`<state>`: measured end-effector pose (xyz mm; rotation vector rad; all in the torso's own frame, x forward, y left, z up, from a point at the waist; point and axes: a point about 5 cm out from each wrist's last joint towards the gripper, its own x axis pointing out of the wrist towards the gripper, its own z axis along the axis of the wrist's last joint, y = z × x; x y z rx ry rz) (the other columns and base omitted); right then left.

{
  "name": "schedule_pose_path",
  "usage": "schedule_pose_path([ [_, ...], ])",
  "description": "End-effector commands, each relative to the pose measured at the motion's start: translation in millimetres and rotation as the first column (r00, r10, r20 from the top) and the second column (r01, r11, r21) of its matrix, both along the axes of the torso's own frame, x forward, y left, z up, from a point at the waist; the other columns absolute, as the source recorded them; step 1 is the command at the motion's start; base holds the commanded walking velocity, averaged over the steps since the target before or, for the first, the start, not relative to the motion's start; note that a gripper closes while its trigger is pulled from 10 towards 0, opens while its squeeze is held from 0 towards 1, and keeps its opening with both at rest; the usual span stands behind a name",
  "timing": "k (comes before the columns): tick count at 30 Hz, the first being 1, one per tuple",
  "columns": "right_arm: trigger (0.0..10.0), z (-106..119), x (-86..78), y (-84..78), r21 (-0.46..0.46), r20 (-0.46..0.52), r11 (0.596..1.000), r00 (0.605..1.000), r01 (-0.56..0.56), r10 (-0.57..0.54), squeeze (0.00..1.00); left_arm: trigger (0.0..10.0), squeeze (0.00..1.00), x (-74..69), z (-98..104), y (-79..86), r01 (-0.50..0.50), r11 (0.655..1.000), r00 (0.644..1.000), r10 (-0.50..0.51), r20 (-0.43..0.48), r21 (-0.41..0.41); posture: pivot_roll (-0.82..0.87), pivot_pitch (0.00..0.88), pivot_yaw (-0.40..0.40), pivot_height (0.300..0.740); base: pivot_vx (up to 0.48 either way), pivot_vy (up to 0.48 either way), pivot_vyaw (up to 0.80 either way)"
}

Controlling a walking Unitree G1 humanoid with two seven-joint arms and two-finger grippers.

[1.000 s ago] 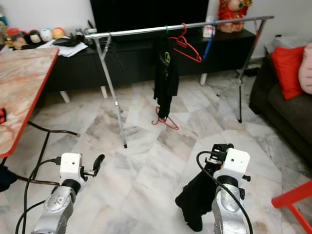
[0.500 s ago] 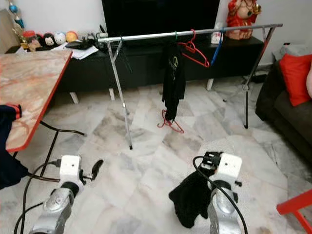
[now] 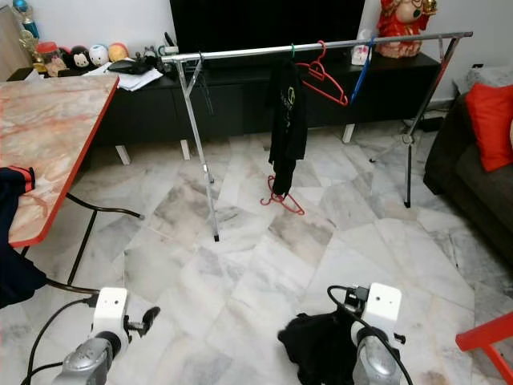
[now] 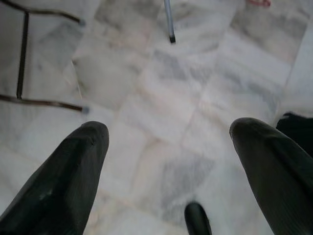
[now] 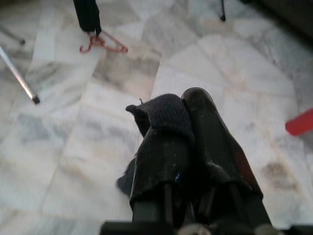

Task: Hang hanger

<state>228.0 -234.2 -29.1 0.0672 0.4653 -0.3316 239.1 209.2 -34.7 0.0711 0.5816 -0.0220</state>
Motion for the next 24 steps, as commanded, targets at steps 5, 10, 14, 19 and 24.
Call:
schedule_pose_path([
  [5, 10.0, -37.3, -41.0, 5.4, 0.047, -0.238, 0.999, 0.971, -0.027, 0.037, 0.0, 10.0, 0.0, -26.9, -25.7, 2.0, 0.023, 0.998, 0.979, -0.01, -0.206, 0.063, -0.09, 0.0, 0.024, 0.74, 0.0, 0.0, 0.0],
  [10, 10.0, -53.2, -68.5, 6.8, 0.083, -0.346, 0.997, 0.938, -0.002, 0.03, 0.0, 10.0, 0.0, -43.6, -35.0, 10.0, 0.017, 0.996, 0.959, 0.008, -0.283, 0.085, -0.09, 0.0, 0.022, 0.74, 0.0, 0.0, 0.0],
  [14, 10.0, -61.9, -88.2, 6.9, 0.099, -0.403, 0.995, 0.915, 0.032, 0.01, 0.0, 10.0, 0.0, -55.9, -40.2, 18.6, 0.003, 0.994, 0.944, 0.032, -0.329, 0.106, -0.09, 0.0, 0.022, 0.74, 0.0, 0.0, 0.0],
  [19, 10.0, -63.6, -92.3, 6.4, 0.104, -0.414, 0.994, 0.91, 0.046, 0.001, 0.0, 10.0, 0.0, -59.4, -42.0, 19.7, 0.004, 0.994, 0.938, 0.035, -0.344, 0.11, -0.08, 0.0, 0.024, 0.74, 0.0, 0.0, 0.0],
  [24, 10.0, -63.7, -91.3, 7.2, 0.107, -0.419, 0.994, 0.908, 0.028, 0.02, 0.0, 10.0, 0.0, -58.4, -42.0, 17.9, 0.007, 0.994, 0.939, 0.031, -0.343, 0.11, -0.09, 0.0, 0.024, 0.74, 0.0, 0.0, 0.0],
])
